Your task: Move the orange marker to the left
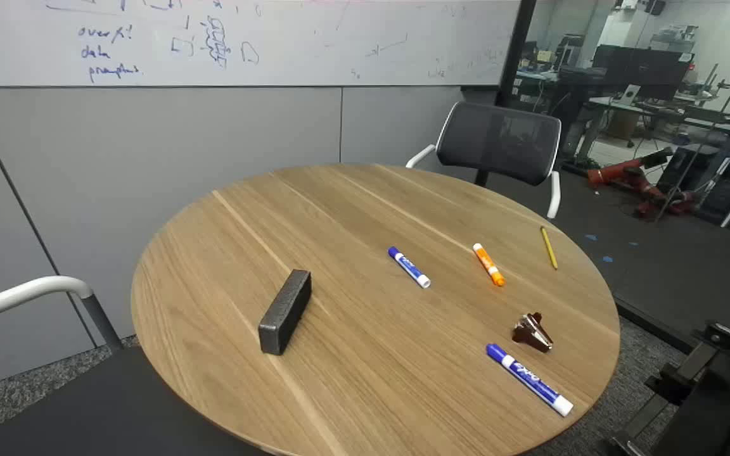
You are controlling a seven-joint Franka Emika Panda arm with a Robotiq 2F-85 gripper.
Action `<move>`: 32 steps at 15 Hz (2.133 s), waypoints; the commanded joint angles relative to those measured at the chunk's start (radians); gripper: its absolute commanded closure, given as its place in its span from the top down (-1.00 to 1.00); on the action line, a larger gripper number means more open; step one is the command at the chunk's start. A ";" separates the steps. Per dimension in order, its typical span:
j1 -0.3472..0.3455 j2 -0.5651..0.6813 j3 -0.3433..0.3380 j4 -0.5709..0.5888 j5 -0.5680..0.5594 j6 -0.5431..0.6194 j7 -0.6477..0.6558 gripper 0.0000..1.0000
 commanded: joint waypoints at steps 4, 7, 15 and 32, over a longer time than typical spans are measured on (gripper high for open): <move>-0.021 0.003 0.017 0.003 0.009 -0.002 -0.009 1.00; -0.021 0.003 0.017 0.003 0.009 -0.002 -0.009 1.00; -0.021 0.003 0.017 0.003 0.009 -0.002 -0.009 1.00; 0.011 0.193 0.129 0.025 0.030 0.179 0.163 1.00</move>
